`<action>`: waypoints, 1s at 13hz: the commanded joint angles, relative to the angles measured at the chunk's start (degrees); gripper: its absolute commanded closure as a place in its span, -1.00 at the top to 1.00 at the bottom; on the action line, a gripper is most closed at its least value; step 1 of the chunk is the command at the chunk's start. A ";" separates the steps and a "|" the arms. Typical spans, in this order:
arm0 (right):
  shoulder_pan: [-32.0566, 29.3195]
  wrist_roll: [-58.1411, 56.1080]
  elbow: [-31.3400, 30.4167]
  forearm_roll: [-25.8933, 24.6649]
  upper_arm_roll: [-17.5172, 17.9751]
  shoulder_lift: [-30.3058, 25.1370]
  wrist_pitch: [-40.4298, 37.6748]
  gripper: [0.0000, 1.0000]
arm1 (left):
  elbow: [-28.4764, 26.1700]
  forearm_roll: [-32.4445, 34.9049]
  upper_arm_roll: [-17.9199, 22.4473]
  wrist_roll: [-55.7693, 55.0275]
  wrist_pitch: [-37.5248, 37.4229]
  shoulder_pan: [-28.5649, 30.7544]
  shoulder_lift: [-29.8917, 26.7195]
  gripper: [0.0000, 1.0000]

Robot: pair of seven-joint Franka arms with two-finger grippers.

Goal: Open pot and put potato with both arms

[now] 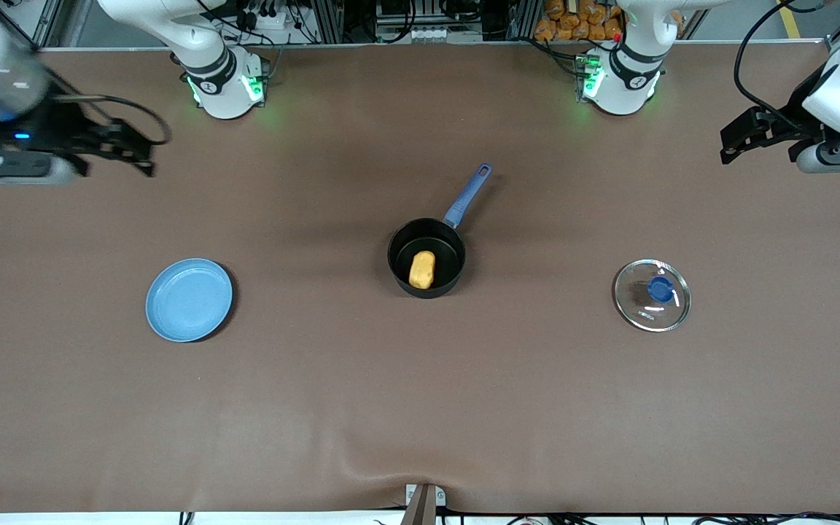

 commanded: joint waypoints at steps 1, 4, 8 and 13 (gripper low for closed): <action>-2.80 -11.48 -1.91 -0.13 -3.85 -1.00 0.43 1.00 | -0.55 -1.28 0.28 0.19 -0.35 -0.02 -0.68 1.00; -3.15 -16.35 -2.17 -0.13 -7.39 -0.39 0.17 1.00 | -0.64 -1.28 0.28 0.19 -0.09 -0.02 -0.68 1.00; -2.72 -15.65 -0.94 -0.22 -6.69 0.58 0.08 1.00 | -0.55 -1.28 0.28 0.28 0.00 0.24 -0.68 1.00; -2.62 -15.65 -1.20 -0.13 -6.86 0.75 -0.01 1.00 | -0.64 -1.19 0.45 0.63 0.09 0.33 -0.77 1.00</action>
